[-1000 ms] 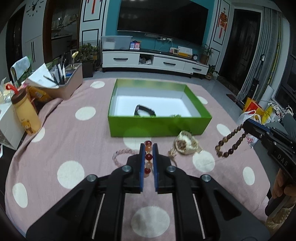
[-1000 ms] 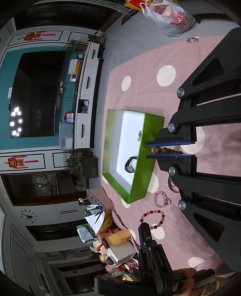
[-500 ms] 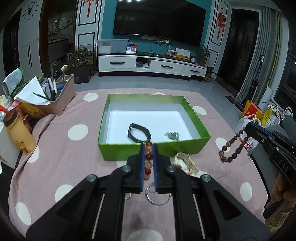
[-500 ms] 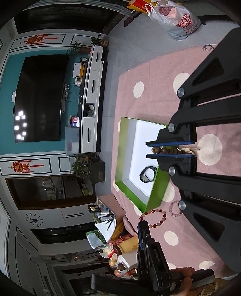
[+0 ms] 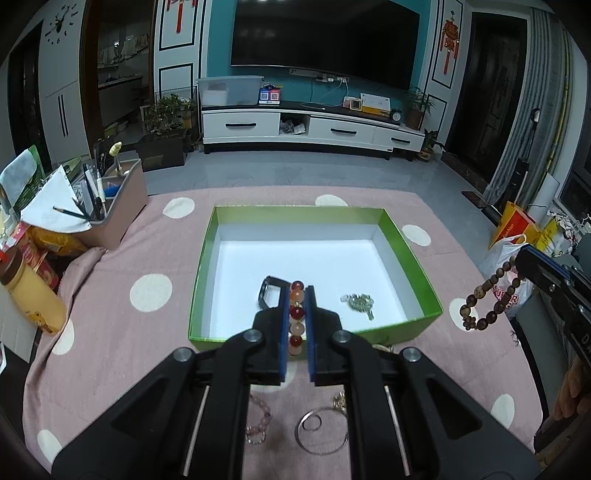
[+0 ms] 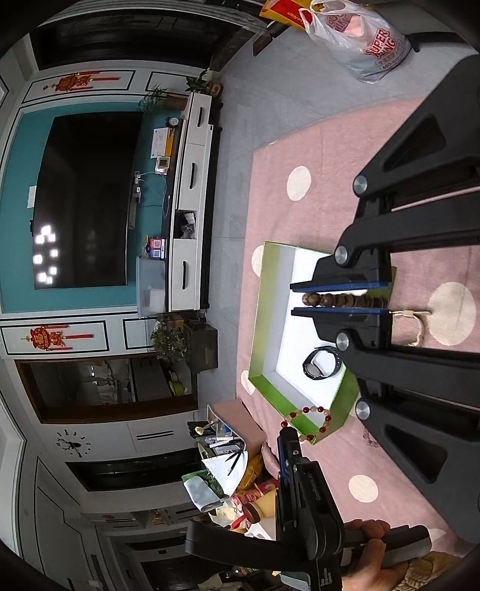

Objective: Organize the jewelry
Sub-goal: 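Carry both bead bracelets over the green box and lower them inside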

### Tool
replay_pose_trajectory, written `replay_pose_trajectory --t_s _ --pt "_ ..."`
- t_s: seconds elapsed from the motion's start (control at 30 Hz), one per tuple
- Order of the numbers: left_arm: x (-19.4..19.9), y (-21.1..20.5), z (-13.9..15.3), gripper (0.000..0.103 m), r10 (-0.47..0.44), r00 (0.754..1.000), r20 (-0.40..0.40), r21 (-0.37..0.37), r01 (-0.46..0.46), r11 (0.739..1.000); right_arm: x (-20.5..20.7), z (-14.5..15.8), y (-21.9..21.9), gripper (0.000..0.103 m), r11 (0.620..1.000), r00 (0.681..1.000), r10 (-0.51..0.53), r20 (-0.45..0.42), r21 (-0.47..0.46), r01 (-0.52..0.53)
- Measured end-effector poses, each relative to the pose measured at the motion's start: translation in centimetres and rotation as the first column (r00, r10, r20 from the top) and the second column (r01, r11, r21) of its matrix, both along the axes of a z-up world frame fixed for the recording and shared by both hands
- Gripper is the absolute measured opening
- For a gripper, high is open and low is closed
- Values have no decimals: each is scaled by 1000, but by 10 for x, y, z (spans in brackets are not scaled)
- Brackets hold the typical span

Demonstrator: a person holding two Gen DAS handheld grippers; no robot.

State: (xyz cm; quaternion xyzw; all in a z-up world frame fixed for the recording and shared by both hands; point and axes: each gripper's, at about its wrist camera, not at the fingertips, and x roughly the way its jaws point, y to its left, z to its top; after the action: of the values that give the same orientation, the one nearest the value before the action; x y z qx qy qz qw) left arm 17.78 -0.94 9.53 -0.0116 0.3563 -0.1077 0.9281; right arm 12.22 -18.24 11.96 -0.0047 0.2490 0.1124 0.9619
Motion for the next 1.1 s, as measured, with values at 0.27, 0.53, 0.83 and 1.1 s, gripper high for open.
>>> replay_pose_trajectory --t_s 0.27,0.53,0.83,1.1 --pt "21 -11 8 7 -13 1000 18 23 12 1000 23 0 7 7 1000 1000 8 -7 -7 -8" --pt "45 -26 6 7 -32 999 18 44 31 999 50 -8 16 7 1000 999 17 -32 -9 -17" --pt "73 -36 -13 7 -38 999 -21 57 39 998 81 -24 20 7 1000 997 16 -72 -8 -17" --pt "95 -41 -30 7 -34 998 -51 66 37 997 106 -42 18 7 1000 993 11 -118 2 -11"
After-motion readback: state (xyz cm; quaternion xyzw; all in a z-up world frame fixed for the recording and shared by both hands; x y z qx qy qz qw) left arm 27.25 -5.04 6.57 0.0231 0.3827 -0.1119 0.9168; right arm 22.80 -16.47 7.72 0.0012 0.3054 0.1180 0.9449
